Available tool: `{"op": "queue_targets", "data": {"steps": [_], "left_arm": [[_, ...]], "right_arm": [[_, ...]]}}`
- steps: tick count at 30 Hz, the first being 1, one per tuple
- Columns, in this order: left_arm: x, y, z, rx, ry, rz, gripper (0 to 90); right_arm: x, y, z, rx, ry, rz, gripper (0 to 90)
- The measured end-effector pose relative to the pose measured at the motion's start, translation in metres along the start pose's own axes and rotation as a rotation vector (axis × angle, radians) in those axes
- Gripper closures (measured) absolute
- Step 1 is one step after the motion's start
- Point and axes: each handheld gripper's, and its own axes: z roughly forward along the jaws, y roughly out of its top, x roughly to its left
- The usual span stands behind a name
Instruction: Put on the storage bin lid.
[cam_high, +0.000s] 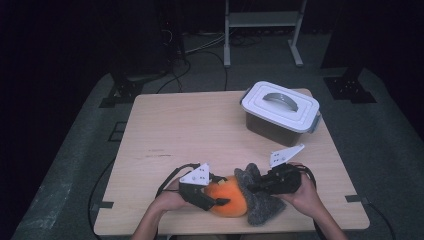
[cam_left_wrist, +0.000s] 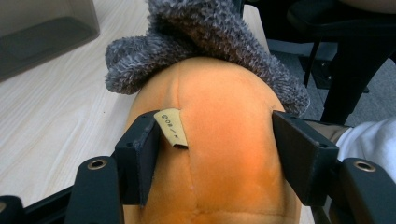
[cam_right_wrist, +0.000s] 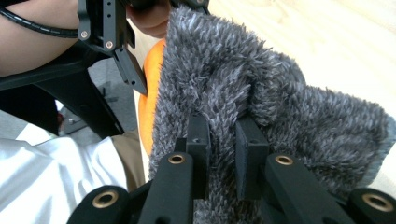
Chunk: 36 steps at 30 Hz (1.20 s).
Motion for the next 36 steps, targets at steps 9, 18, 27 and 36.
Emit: {"op": "queue_targets", "data": {"steps": [9,18,27,36], "left_arm": [[-0.001,0.002,0.001,0.008,-0.003,0.000,35.4],[-0.004,0.007,0.004,0.017,0.001,0.005,26.2],[0.000,0.005,0.006,0.074,0.012,-0.062,23.2],[-0.003,0.013,0.006,0.048,0.128,0.057,39.1]], "right_arm": [[-0.006,-0.009,-0.010,-0.001,-0.013,0.031,77.8],[-0.001,-0.003,0.000,-0.004,0.021,0.009,77.5],[-0.005,-0.012,-0.003,0.001,0.039,0.029,77.7],[-0.001,0.001,-0.017,-0.053,-0.046,-0.001,79.3]]}}
